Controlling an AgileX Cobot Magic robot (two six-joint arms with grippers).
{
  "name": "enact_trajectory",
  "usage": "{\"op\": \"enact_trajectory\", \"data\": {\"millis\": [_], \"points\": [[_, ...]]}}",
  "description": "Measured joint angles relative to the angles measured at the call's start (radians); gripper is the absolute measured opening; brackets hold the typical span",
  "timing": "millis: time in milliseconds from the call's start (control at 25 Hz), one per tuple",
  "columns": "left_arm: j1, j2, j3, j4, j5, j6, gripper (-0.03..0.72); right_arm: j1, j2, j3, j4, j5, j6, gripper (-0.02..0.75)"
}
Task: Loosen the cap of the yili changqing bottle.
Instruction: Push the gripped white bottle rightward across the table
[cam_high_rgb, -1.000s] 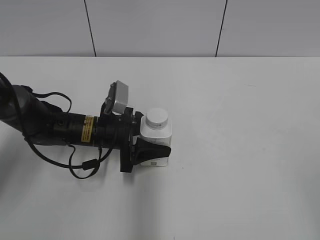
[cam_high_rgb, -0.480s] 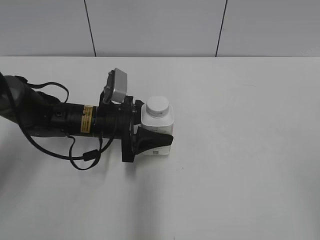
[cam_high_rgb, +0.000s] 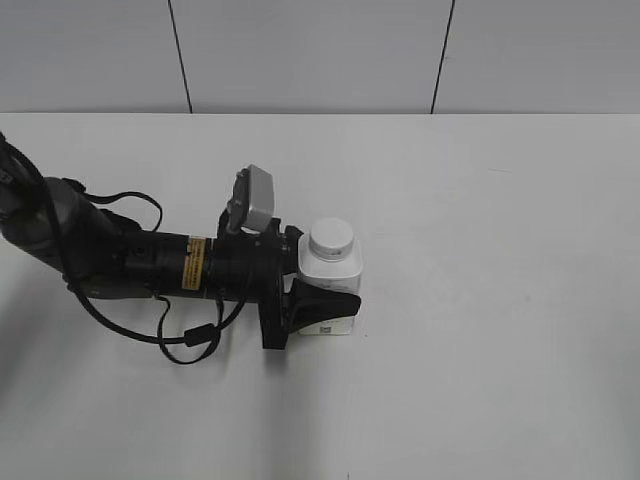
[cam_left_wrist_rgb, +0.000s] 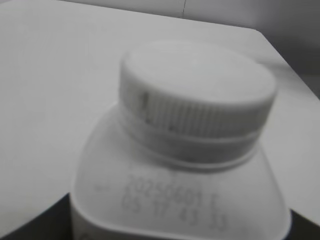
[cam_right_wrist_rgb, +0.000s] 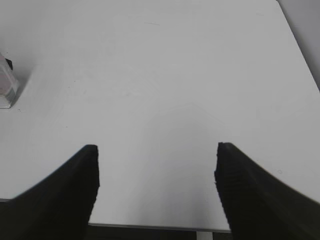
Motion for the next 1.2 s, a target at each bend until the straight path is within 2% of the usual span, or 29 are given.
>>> {"op": "enact_trajectory", "data": {"millis": [520,1200], "points": [[-0.001,0.009,0.000,-0.024,-0.003,0.003,0.433,0.000,0.000,0.000,0.000,0.000,0.000,0.571],[-0.001,0.010,-0.009,0.003,-0.002,0.003,0.433,0.000,0.000,0.000,0.000,0.000,0.000,0.571]]}}
